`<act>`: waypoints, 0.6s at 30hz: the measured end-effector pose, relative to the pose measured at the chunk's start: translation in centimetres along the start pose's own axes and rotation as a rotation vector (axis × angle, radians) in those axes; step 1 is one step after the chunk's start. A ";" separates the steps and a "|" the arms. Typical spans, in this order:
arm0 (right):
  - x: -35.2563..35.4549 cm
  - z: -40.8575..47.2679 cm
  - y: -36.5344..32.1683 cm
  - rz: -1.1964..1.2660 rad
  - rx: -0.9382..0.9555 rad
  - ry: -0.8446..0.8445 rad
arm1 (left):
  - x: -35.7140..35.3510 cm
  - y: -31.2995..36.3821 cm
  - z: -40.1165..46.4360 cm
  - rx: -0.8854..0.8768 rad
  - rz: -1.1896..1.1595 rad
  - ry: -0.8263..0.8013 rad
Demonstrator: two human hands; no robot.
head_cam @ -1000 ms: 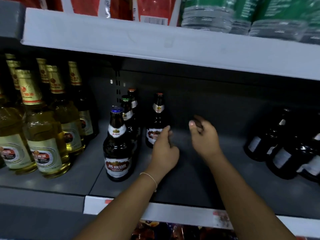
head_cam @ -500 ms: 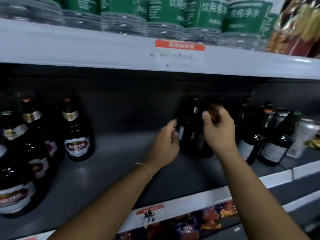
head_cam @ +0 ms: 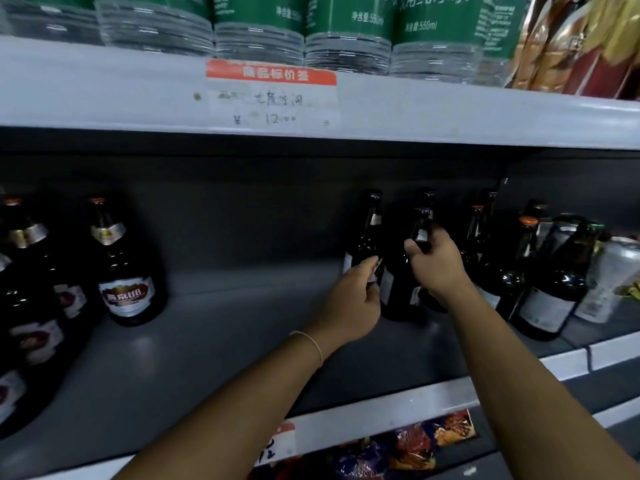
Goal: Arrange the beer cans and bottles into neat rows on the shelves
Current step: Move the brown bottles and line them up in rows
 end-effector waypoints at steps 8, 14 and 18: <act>-0.4 -1.1 -1.3 0.027 0.045 0.088 | 1.3 -1.3 -1.9 0.076 -0.032 0.001; -2.6 -6.2 -6.5 0.020 0.157 0.140 | 4.0 -2.5 -4.8 0.095 -0.020 -0.011; -5.6 -9.6 -10.9 0.036 0.207 0.099 | 7.7 -3.7 -7.8 0.159 -0.079 0.014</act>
Point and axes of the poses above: each hand's wrist, its own z-axis towards the middle knuckle, its own x-axis out of the back of the hand, y = z × x, the point moved 9 cm from there along z, towards the middle knuckle, and after that the axes turned 4 degrees about -z, right-handed, at the moved point
